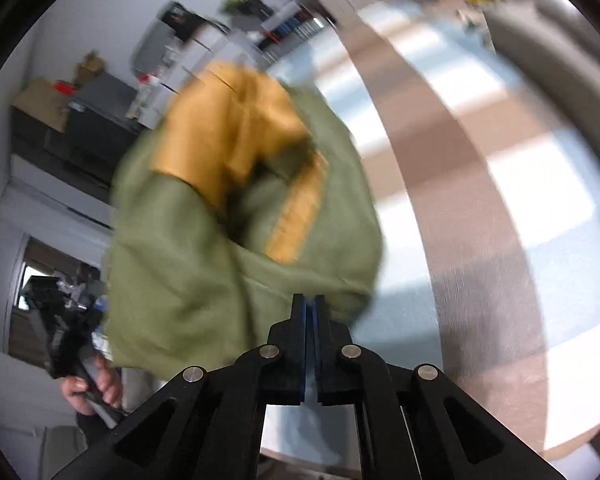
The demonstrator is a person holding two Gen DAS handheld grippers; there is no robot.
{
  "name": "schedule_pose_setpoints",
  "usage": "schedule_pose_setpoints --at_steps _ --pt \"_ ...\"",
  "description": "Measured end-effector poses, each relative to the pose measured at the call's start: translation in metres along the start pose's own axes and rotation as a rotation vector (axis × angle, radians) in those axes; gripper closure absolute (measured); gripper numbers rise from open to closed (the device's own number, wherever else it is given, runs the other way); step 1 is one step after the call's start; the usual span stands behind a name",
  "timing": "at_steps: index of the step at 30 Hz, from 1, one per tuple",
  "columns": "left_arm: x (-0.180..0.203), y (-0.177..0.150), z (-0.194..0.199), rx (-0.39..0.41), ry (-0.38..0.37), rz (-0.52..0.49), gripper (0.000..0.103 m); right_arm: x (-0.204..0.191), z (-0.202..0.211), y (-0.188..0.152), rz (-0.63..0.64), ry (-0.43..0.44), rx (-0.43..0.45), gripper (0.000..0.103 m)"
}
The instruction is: Fold large clothes
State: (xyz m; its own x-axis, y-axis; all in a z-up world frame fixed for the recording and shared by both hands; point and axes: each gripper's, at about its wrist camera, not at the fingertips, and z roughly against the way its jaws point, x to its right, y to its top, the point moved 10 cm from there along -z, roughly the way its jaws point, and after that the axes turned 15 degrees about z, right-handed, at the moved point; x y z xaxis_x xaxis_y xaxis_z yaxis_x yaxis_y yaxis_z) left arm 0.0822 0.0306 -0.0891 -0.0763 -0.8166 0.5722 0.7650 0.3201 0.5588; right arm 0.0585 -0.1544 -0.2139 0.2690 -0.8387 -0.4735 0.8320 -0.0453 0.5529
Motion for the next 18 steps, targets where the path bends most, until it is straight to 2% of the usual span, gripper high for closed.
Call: schedule_pose_setpoints --at_steps 2,3,5,6,7,9,10,12,13,15,18 --pt "0.008 -0.006 -0.011 -0.035 0.003 -0.039 0.012 -0.028 0.029 0.032 0.127 -0.043 0.084 0.099" --pt "0.010 -0.010 -0.017 -0.047 0.022 -0.054 0.012 -0.048 0.038 0.048 0.212 -0.065 0.107 0.094" --pt "0.014 -0.017 -0.028 -0.073 0.033 -0.085 0.012 -0.086 0.044 0.077 0.376 -0.140 0.133 0.067" --pt "0.015 -0.017 -0.029 -0.071 0.033 -0.088 0.012 -0.102 0.040 0.092 0.449 -0.195 0.137 0.033" --pt "0.014 -0.017 -0.029 -0.068 0.034 -0.088 0.012 -0.113 0.033 0.103 0.497 -0.233 0.133 0.019" --pt "0.013 -0.018 -0.031 -0.074 0.032 -0.080 0.012 -0.127 0.003 0.122 0.583 -0.304 0.079 0.021" --pt "0.011 -0.019 -0.031 -0.077 0.034 -0.078 0.011 -0.127 -0.018 0.128 0.620 -0.349 0.024 0.024" --pt "0.011 -0.023 -0.032 -0.081 0.043 -0.099 0.011 -0.095 -0.063 0.134 0.647 -0.516 -0.127 0.031" --pt "0.012 -0.025 -0.032 -0.081 0.051 -0.113 0.011 -0.079 -0.080 0.133 0.637 -0.544 -0.180 0.034" --pt "0.014 -0.028 -0.034 -0.075 0.071 -0.150 0.011 -0.051 -0.110 0.131 0.568 -0.520 -0.252 0.034" --pt "0.017 -0.030 -0.035 -0.069 0.080 -0.184 0.011 -0.027 -0.125 0.134 0.433 -0.441 -0.243 0.034"
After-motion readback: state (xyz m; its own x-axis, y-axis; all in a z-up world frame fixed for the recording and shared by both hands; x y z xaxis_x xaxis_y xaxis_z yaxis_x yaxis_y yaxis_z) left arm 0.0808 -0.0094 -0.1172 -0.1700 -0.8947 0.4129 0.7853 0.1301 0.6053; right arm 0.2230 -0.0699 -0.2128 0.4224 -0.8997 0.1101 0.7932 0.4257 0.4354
